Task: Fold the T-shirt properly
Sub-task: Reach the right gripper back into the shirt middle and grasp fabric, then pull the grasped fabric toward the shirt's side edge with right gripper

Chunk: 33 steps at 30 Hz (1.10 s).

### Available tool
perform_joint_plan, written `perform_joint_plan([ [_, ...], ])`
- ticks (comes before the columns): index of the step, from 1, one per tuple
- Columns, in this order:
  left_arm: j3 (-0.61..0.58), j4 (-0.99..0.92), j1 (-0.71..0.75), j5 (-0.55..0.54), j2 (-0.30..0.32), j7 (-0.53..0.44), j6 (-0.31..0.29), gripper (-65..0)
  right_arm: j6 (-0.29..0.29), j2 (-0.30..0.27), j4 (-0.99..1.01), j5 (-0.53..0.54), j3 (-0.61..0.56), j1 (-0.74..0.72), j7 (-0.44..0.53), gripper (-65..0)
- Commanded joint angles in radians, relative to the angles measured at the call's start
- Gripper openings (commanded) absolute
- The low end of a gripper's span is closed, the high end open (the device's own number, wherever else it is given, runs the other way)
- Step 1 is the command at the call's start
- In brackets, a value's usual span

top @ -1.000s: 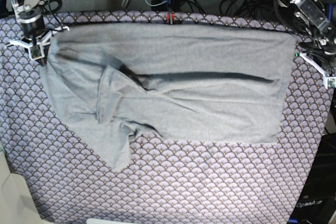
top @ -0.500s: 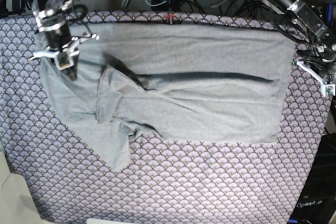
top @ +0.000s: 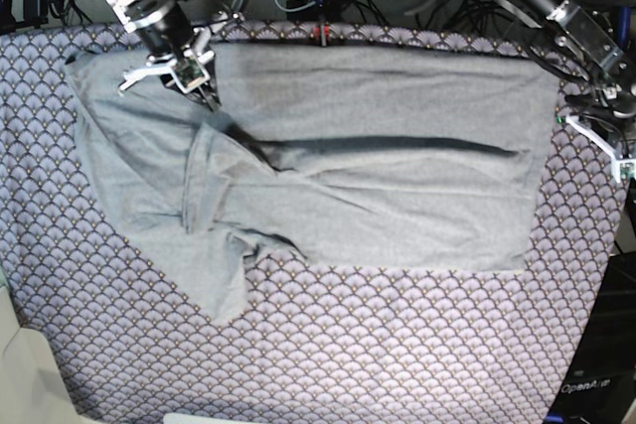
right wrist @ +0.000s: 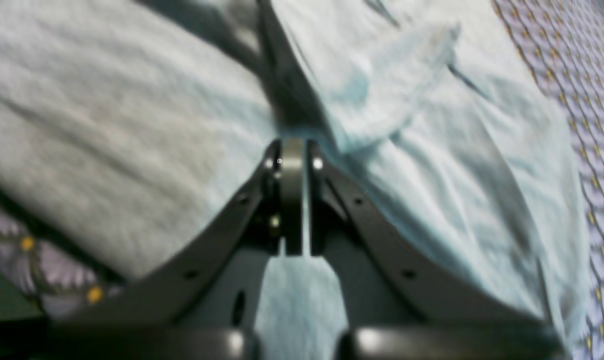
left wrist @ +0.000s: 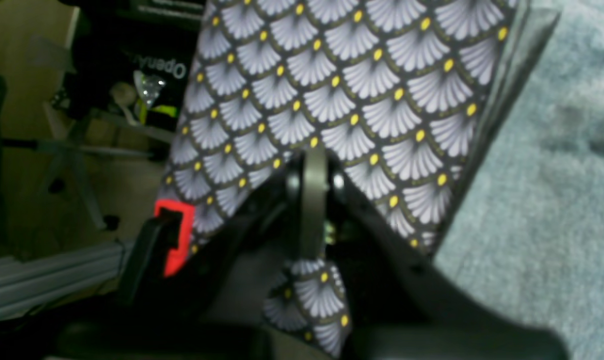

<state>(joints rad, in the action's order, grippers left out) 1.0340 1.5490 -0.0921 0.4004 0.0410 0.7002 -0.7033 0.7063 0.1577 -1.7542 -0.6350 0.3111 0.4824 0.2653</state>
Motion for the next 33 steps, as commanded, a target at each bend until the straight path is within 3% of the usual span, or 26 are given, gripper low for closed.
perform_joint_plan([
  [1,-0.001,0.015,-0.010,-0.007,0.013,-0.017,0.005,-65.0,-0.008,-0.001,-0.010,0.019,-0.010,-0.006,0.029,-65.0],
  [15,0.002,0.026,0.001,0.045,0.017,-0.018,0.005,-65.0,-0.008,-0.001,0.135,0.014,-0.010,-0.130,0.013,-65.0],
  [24,0.012,0.034,0.007,0.047,0.018,-0.017,0.005,-65.0,-0.008,-0.001,0.264,0.011,-0.019,-0.344,-0.107,-65.0],
  [29,0.055,0.075,0.007,0.047,0.018,-0.017,0.005,-65.0,-0.008,-0.001,0.271,-0.085,-0.019,-0.472,-0.139,-65.0],
  [33,0.055,0.078,0.007,0.048,0.018,-0.017,0.005,-65.0,-0.008,-0.001,0.271,-0.096,-0.046,-0.525,-0.145,-65.0],
])
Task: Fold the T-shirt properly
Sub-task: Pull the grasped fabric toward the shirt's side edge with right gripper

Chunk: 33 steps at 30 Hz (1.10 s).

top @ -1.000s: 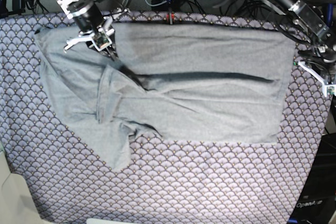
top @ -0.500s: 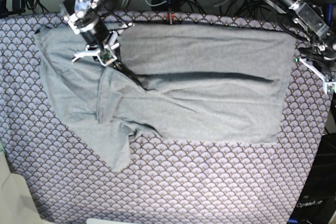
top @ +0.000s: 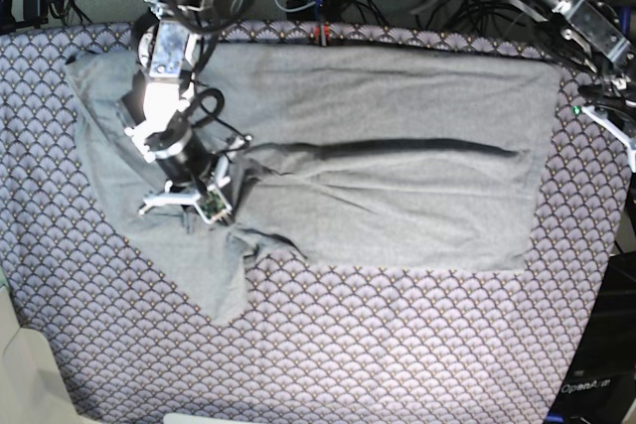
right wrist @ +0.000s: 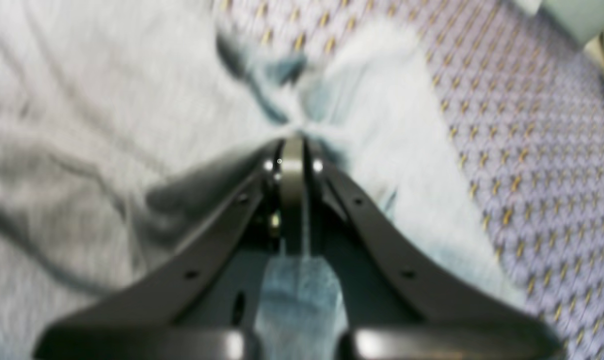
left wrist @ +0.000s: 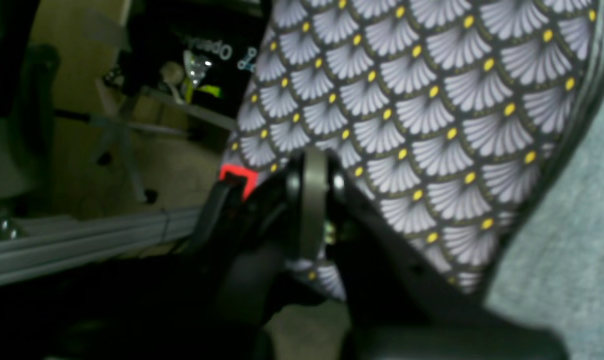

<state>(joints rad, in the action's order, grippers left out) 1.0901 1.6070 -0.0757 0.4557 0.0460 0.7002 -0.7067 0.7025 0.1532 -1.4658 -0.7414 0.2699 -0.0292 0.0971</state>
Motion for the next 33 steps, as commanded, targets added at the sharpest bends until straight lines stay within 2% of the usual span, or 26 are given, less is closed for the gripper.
perform_joint_plan([
  [1,-0.001,0.020,-0.009,-0.007,0.013,-0.017,0.009,-65.0,-0.004,0.004,-0.020,0.010,-0.005,-0.018,0.023,-65.0],
  [6,-0.003,0.014,-0.016,-0.007,0.013,-0.017,0.009,-65.0,-0.004,0.004,-0.023,0.009,0.002,-0.022,0.023,-65.0],
  [8,-0.003,0.014,-0.026,-0.010,0.010,-0.017,0.009,-65.0,-0.004,-0.024,-0.032,0.009,0.033,-0.024,0.023,-65.0],
  [12,0.000,0.006,-0.106,-0.007,0.012,-0.017,0.009,-65.0,-0.004,-0.043,-0.037,0.009,0.130,-0.085,0.010,-64.8],
  [14,-0.005,0.006,-0.128,-0.007,0.012,-0.017,0.009,-65.0,-0.004,-0.073,-0.037,0.010,0.160,-0.117,-0.020,-63.0],
  [17,-0.006,0.005,-0.178,-0.007,0.012,-0.017,0.009,-65.0,-0.004,-0.116,-0.031,0.016,0.190,-0.166,-0.089,-56.8],
  [19,-0.008,-0.020,-0.230,-0.007,0.013,-0.017,0.009,-59.2,-0.004,-0.137,-0.011,0.018,0.194,-0.203,-0.136,-52.3],
  [24,-0.049,-0.122,-0.336,0.082,0.032,-0.017,0.009,-33.1,-0.004,-0.186,0.081,0.019,0.194,-0.252,-0.225,-40.4],
  [26,-0.080,-0.190,-0.372,0.119,0.036,-0.024,0.009,-26.3,-0.004,-0.209,0.156,0.019,0.194,-0.257,-0.233,-37.5],
  [33,-0.166,-0.386,-0.456,0.139,0.065,-0.030,0.009,-25.5,-0.004,-0.248,0.345,0.019,0.217,-0.300,-0.233,-36.0],
])
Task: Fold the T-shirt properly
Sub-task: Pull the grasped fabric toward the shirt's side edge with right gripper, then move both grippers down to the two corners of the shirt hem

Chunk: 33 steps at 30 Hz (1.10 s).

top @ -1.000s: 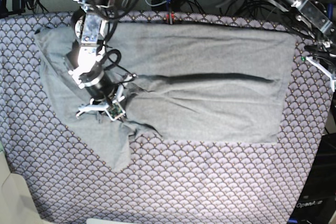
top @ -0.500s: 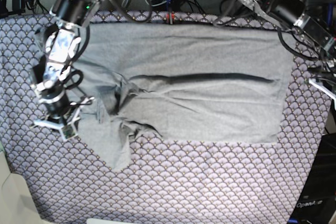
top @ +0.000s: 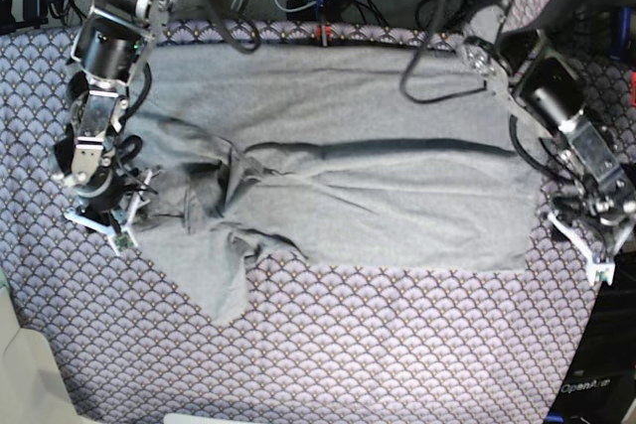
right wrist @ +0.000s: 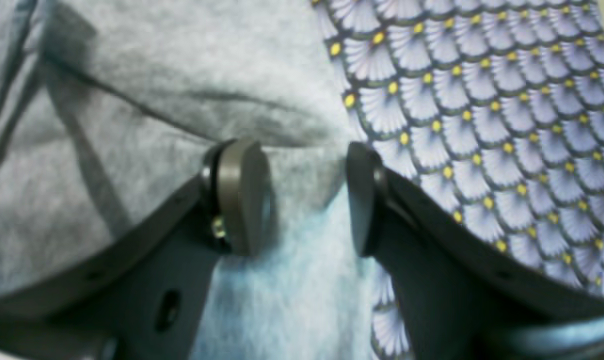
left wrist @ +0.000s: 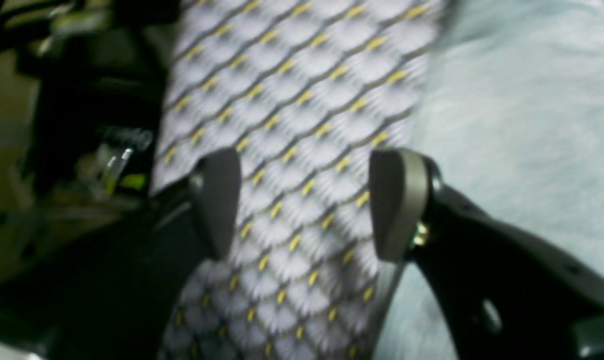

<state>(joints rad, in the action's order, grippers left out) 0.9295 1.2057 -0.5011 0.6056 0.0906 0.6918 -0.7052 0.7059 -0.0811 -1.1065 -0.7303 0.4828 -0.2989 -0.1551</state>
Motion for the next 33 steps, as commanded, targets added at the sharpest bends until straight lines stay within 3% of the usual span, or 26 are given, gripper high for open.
perform_joint_plan([
  [1,-0.013,0.003,-0.037,-0.011,0.021,-0.022,0.007,-25.5,-0.008,-0.015,0.001,0.008,0.020,-0.038,0.024,-36.0],
  [13,-0.020,-0.003,-0.051,-0.009,0.028,-0.022,0.007,-25.4,-0.008,-0.030,0.062,0.008,0.077,-0.082,0.025,-36.0],
  [28,-0.028,-0.003,-0.061,-0.009,0.093,-0.016,0.007,-25.1,-0.008,-0.032,0.210,0.007,0.075,-0.075,0.025,-36.4],
  [30,-0.062,-0.003,-0.061,-0.009,0.093,-0.011,0.007,-25.1,-0.008,-0.032,0.210,0.007,0.075,-0.073,0.025,-38.9],
  [33,-0.083,-0.003,-0.057,-0.009,0.093,-0.010,0.007,-25.1,-0.008,-0.032,0.210,0.007,0.073,-0.061,0.025,-49.7],
])
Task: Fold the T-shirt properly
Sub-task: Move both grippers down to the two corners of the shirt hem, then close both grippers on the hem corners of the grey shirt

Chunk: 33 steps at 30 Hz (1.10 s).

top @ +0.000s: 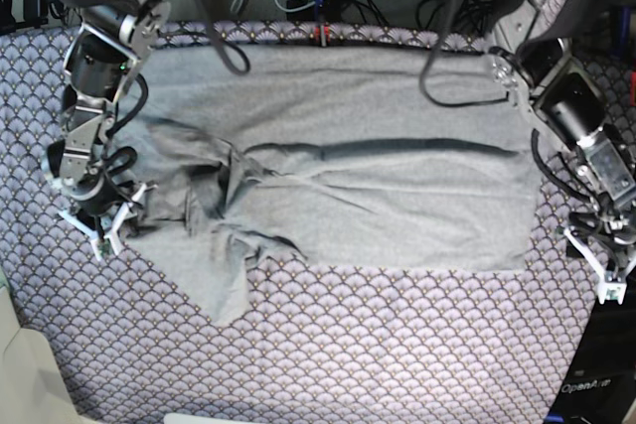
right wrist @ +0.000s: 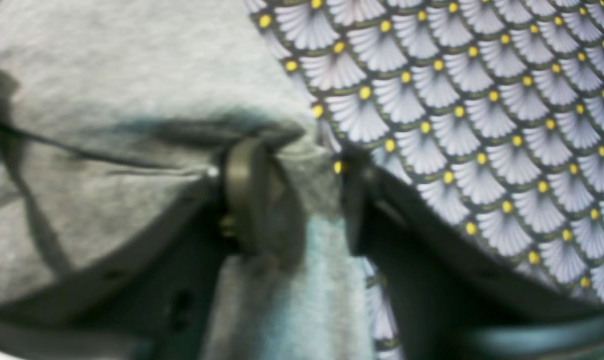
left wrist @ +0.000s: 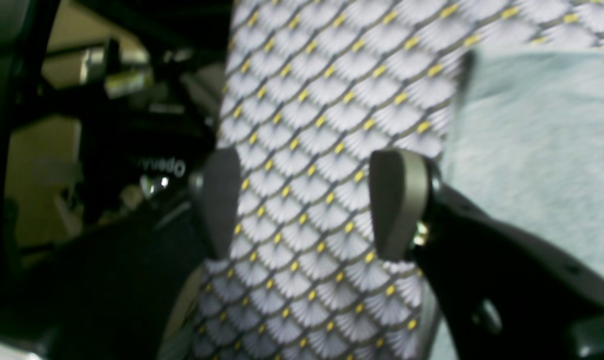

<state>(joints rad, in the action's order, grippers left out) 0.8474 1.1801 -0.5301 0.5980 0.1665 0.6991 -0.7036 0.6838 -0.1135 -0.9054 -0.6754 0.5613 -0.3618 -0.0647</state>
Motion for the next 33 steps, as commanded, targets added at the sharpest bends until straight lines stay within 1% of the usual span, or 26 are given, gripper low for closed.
perform_joint_plan([
  [1,-0.001,0.022,-0.028,-0.002,0.015,-0.017,0.005,-25.1,0.014,0.001,0.009,-0.048,-0.005,0.002,-0.065,-55.1],
  [3,-0.004,0.011,-0.028,-0.002,0.011,-0.017,0.005,-25.1,0.014,0.001,0.009,-0.048,-0.004,0.004,-0.065,-64.3],
  [6,-0.006,-0.009,-0.028,-0.002,0.000,-0.028,0.005,-25.1,0.014,0.001,0.004,-0.050,-0.002,0.005,-0.070,-65.0],
  [9,-0.006,-0.084,-0.034,-0.002,-0.015,-0.055,0.005,-25.1,0.014,0.001,-0.005,-0.050,-0.002,0.024,-0.068,-65.0],
  [14,-0.004,-0.233,-0.052,-0.006,-0.034,-0.200,0.005,-25.1,0.014,0.004,-0.060,-0.050,-0.004,0.057,-0.065,-65.0],
  [19,-0.003,-0.363,-0.052,-0.010,-0.048,-0.382,0.005,-25.1,0.014,0.005,-0.060,-0.050,-0.005,0.060,-0.068,-65.0],
  [21,0.000,-0.403,-0.054,-0.010,-0.060,-0.436,0.005,-25.1,0.014,0.005,-0.057,-0.050,-0.005,0.060,-0.070,-65.0],
  [22,-0.001,-0.418,-0.054,-0.010,-0.061,-0.459,0.022,-25.1,0.014,0.005,-0.057,-0.050,-0.005,0.060,-0.070,-65.0],
  [26,-0.003,-0.477,-0.063,-0.010,-0.063,-0.557,0.129,-25.1,0.014,0.005,-0.057,-0.050,-0.007,0.060,-0.073,-65.0],
  [29,0.002,-0.518,-0.080,-0.010,-0.057,-0.576,0.200,-25.1,0.014,0.004,-0.057,-0.051,-0.007,0.060,-0.073,-65.0],
  [31,0.002,-0.518,-0.091,-0.010,-0.054,-0.577,0.221,-25.1,0.014,0.002,-0.057,-0.053,-0.007,0.060,-0.073,-65.0],
  [33,0.003,-0.527,-0.095,-0.010,-0.026,-0.577,0.232,-25.1,0.014,0.001,-0.057,-0.053,-0.005,0.060,-0.073,-65.0],
])
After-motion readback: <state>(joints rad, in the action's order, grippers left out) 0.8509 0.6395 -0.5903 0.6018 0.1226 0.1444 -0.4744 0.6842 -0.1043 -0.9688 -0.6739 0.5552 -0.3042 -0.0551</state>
